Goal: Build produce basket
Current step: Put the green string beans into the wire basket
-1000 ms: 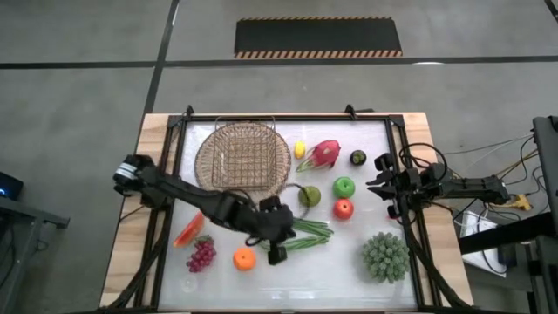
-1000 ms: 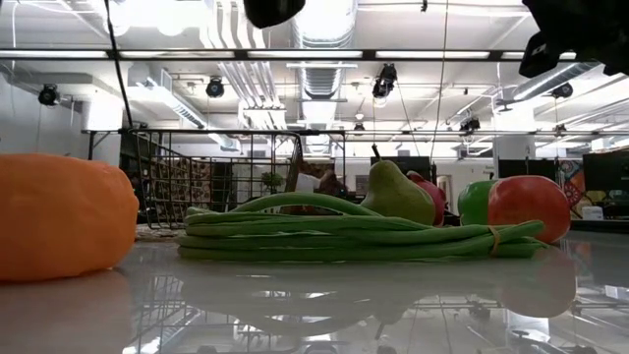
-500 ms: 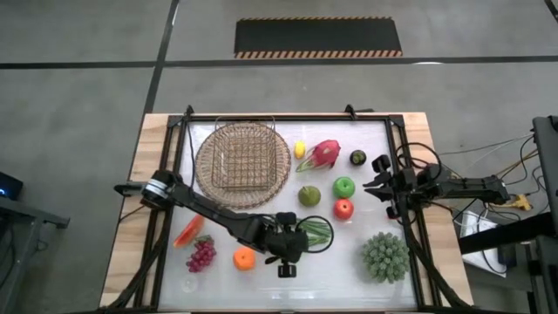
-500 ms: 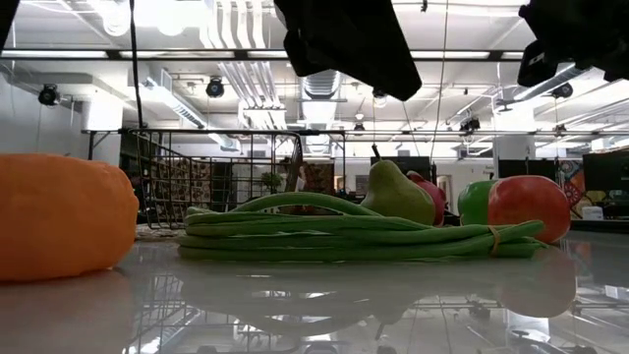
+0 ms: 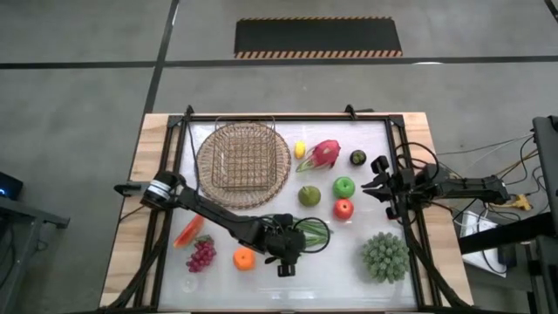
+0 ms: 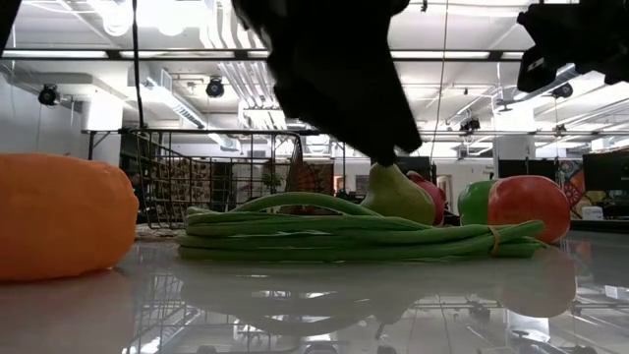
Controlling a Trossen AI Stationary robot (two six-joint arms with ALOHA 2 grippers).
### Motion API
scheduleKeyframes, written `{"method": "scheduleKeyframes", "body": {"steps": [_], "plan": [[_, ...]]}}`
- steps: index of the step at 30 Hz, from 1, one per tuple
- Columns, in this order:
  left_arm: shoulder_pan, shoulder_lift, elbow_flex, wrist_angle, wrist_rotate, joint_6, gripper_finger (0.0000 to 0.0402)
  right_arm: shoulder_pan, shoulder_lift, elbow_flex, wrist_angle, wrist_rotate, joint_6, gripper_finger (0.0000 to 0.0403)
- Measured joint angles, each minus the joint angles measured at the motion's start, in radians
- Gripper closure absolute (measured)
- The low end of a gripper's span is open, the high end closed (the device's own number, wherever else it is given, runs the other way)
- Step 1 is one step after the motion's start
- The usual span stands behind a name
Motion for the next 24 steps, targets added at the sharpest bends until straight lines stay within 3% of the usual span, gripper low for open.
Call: {"method": "scheduleKeyframes", "body": {"steps": [13, 16, 24], "plan": [[0.006, 0.038, -0.056, 0.049, 0.025, -0.023, 0.0205, 0.0, 0.0, 0.0, -0.011, 0.0, -0.001, 0.0365], [0.006, 0.037, -0.056, 0.055, 0.008, -0.014, 0.0239, 0.0, 0.001, 0.0, -0.012, 0.0, -0.001, 0.0365], [0.008, 0.037, -0.057, 0.041, 0.024, -0.052, 0.0375, 0.0, 0.001, 0.0, -0.018, 0.0, -0.001, 0.0365]]}}
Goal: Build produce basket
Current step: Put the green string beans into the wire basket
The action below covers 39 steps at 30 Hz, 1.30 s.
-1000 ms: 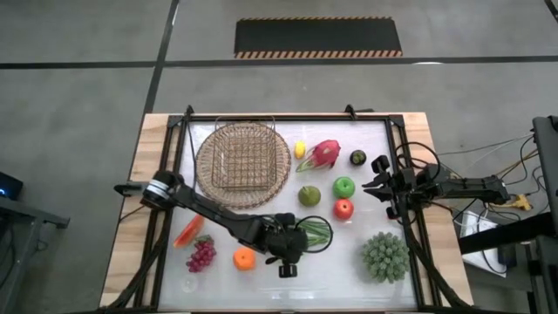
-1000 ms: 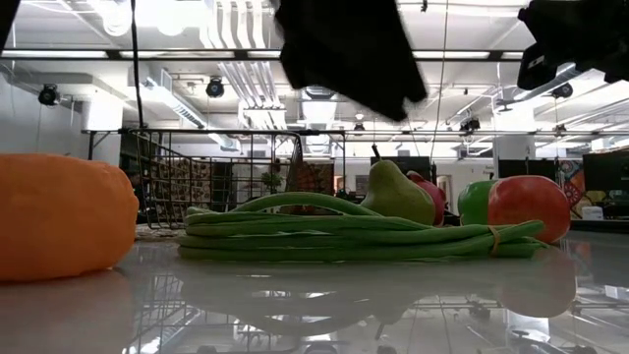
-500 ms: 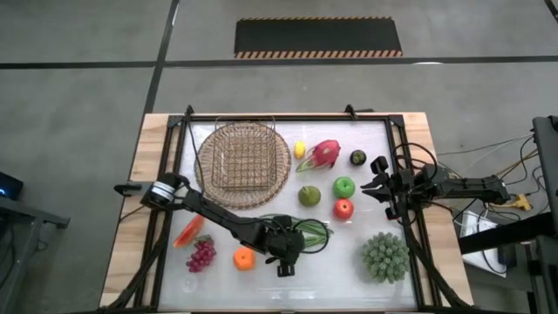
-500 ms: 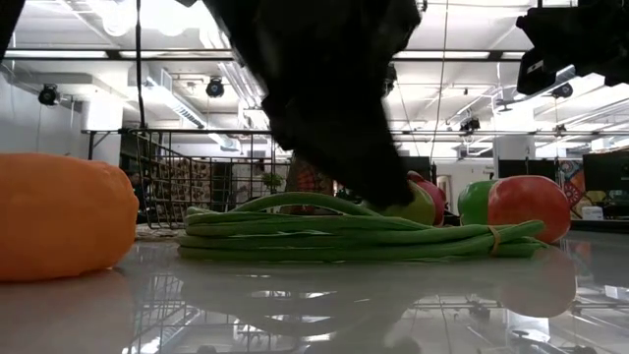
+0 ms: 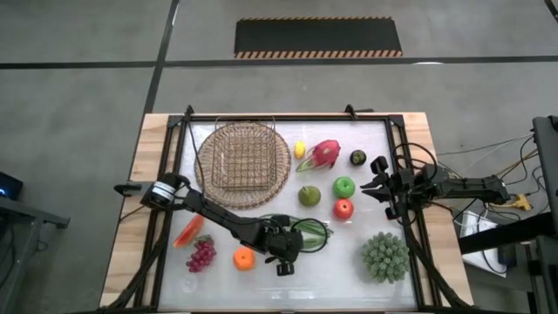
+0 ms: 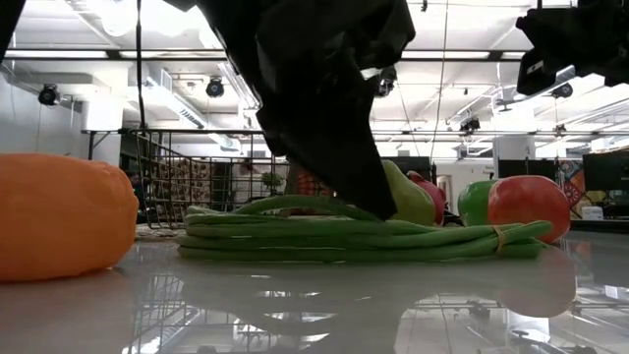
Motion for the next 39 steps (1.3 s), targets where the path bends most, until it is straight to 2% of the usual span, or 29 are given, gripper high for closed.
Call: {"method": "scheduleKeyframes", "body": {"steps": [3, 10, 16, 22, 25, 31, 39], "plan": [[0.0, 0.0, -0.002, 0.0, 0.018, -0.022, 0.0395, 0.0, 0.0, 0.0, -0.002, 0.0, 0.0, 0.0365], [0.001, 0.0, -0.004, 0.001, 0.011, -0.011, 0.0374, 0.0, 0.0, 0.0, -0.015, 0.0, 0.0, 0.0365], [0.003, 0.0, 0.013, 0.003, 0.006, 0.055, 0.031, 0.0, 0.0, 0.0, -0.015, 0.0, 0.0, 0.0365], [0.003, -0.002, 0.001, 0.005, 0.007, 0.026, 0.0228, 0.0, 0.0, 0.0, -0.016, 0.0, 0.0, 0.0365], [0.003, -0.002, -0.013, 0.015, 0.029, 0.003, 0.0208, 0.0, 0.0, 0.0, -0.017, 0.0, 0.0, 0.0365], [0.003, -0.002, -0.033, 0.018, 0.029, 0.001, 0.0216, 0.0, 0.0, 0.0, -0.021, 0.0, 0.0, 0.0365], [0.007, 0.0, -0.064, 0.022, 0.028, 0.001, 0.0283, 0.0, 0.0, 0.0, -0.021, 0.0, 0.0, 0.0365]]}}
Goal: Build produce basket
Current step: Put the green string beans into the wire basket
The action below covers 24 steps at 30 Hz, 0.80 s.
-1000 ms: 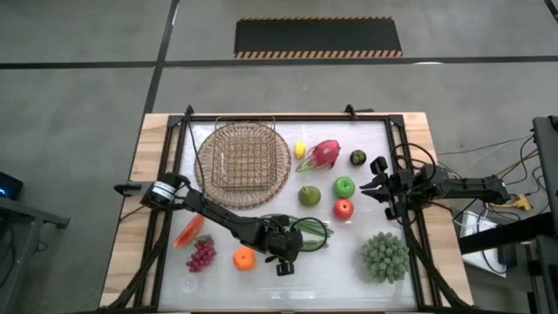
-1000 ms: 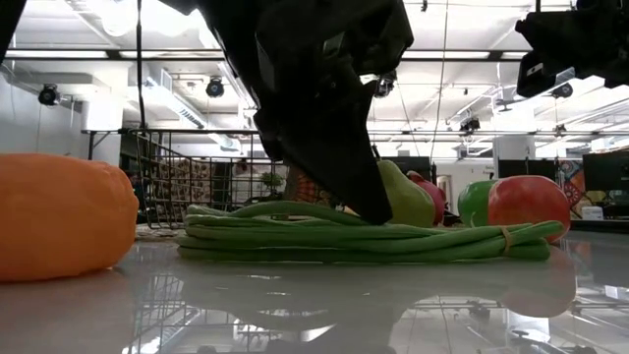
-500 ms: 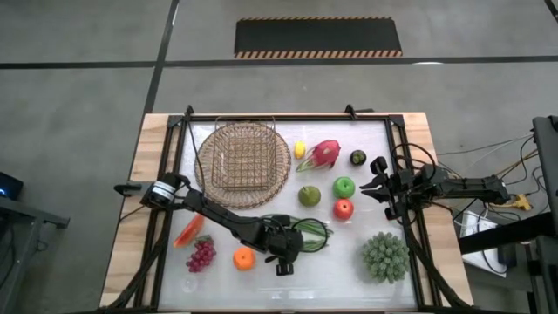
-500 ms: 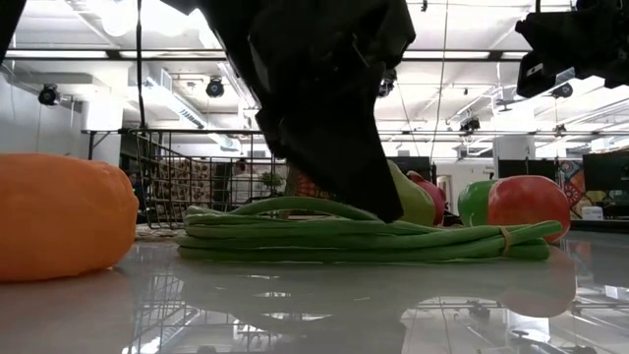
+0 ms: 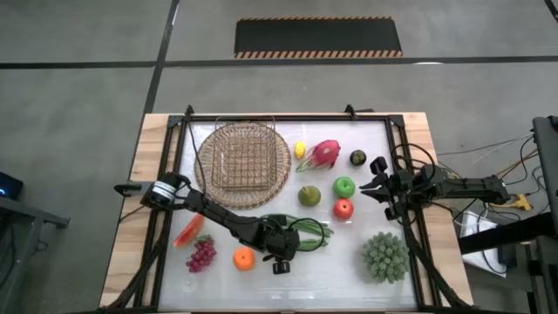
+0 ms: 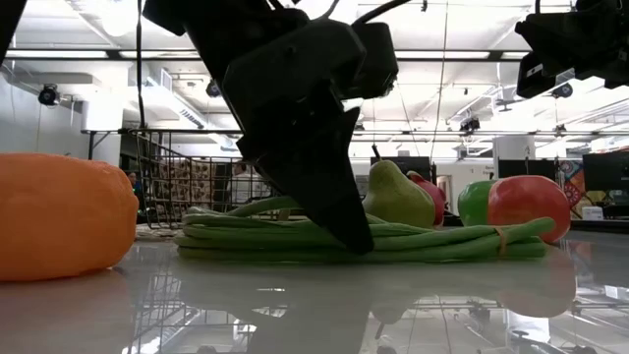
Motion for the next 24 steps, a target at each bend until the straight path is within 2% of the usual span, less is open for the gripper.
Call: {"method": "scheduleKeyframes", "body": {"steps": [6, 8, 17, 21, 24], "plan": [[0.002, -0.007, 0.004, -0.007, 0.001, 0.032, 0.0376, 0.0, 0.0, 0.0, -0.001, 0.0, 0.0, 0.0365], [0.001, -0.016, 0.018, -0.006, 0.001, 0.064, 0.0391, 0.0, 0.0, 0.0, -0.001, 0.0, 0.0, 0.0365], [0.031, -0.057, 0.029, -0.017, -0.103, 0.134, 0.0387, 0.0, 0.0, 0.0, -0.019, 0.001, -0.001, 0.0365], [0.063, -0.058, 0.019, -0.014, -0.106, 0.125, 0.0385, 0.0, -0.001, 0.0, -0.019, 0.001, -0.001, 0.0365], [0.08, -0.053, 0.012, -0.015, -0.108, 0.139, 0.0367, 0.0, -0.001, 0.0, -0.02, 0.0, -0.001, 0.0365]]}}
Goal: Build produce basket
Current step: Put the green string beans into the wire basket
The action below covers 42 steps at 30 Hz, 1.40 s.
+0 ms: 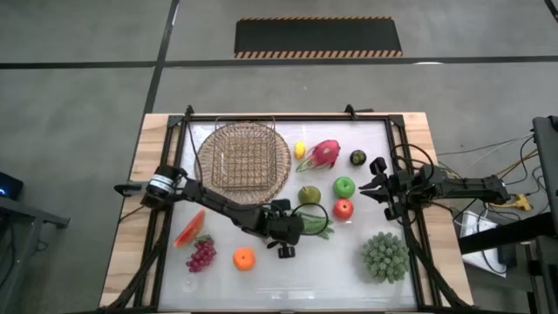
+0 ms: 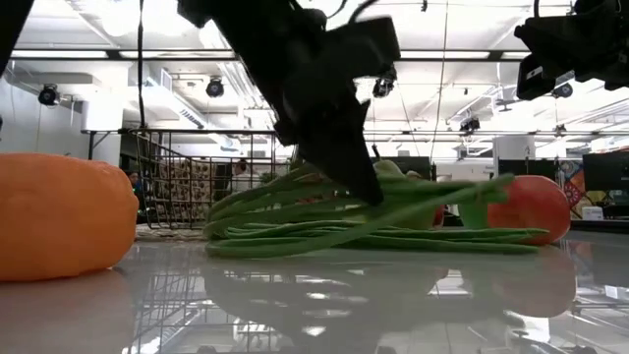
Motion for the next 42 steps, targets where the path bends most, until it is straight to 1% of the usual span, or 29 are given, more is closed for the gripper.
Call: {"method": "scheduleKeyframes", "body": {"steps": [3, 11, 13, 16, 18, 21, 25, 32, 37, 42], "plan": [[0.007, 0.0, -0.005, 0.006, -0.002, 0.023, 0.0331, 0.0, 0.0, 0.0, -0.002, 0.0, 0.0, 0.0365], [0.017, 0.0, -0.036, 0.02, -0.035, 0.021, 0.0206, 0.0, 0.0, 0.0, -0.003, 0.0, -0.001, 0.0365], [0.018, 0.001, -0.044, 0.041, -0.041, 0.021, 0.0181, 0.0, 0.0, 0.0, -0.004, 0.0, 0.0, 0.0365], [0.018, 0.001, -0.038, 0.079, -0.061, 0.037, 0.0158, 0.0, 0.0, 0.0, -0.005, 0.0, 0.0, 0.0365], [0.018, 0.001, -0.034, 0.091, -0.078, 0.042, 0.0147, 0.0, 0.0, 0.0, -0.006, 0.0, -0.001, 0.0365], [0.026, 0.001, -0.036, 0.089, -0.07, 0.007, 0.0132, 0.0, 0.0, 0.0, -0.006, 0.0, -0.001, 0.0365], [0.034, 0.008, -0.047, 0.088, -0.007, -0.026, 0.0118, 0.0, 0.0, 0.0, -0.014, 0.0, -0.001, 0.0365], [0.04, 0.033, -0.046, 0.14, 0.014, -0.027, 0.0115, 0.0, 0.001, 0.0, -0.026, 0.0, -0.003, 0.0365], [0.052, 0.054, -0.046, 0.144, 0.011, 0.027, 0.0115, 0.0, 0.001, 0.0, -0.026, 0.0, -0.003, 0.0365], [0.061, 0.08, -0.045, 0.151, 0.018, 0.048, 0.0116, 0.0, 0.001, 0.0, -0.026, 0.0, -0.003, 0.0365]]}}
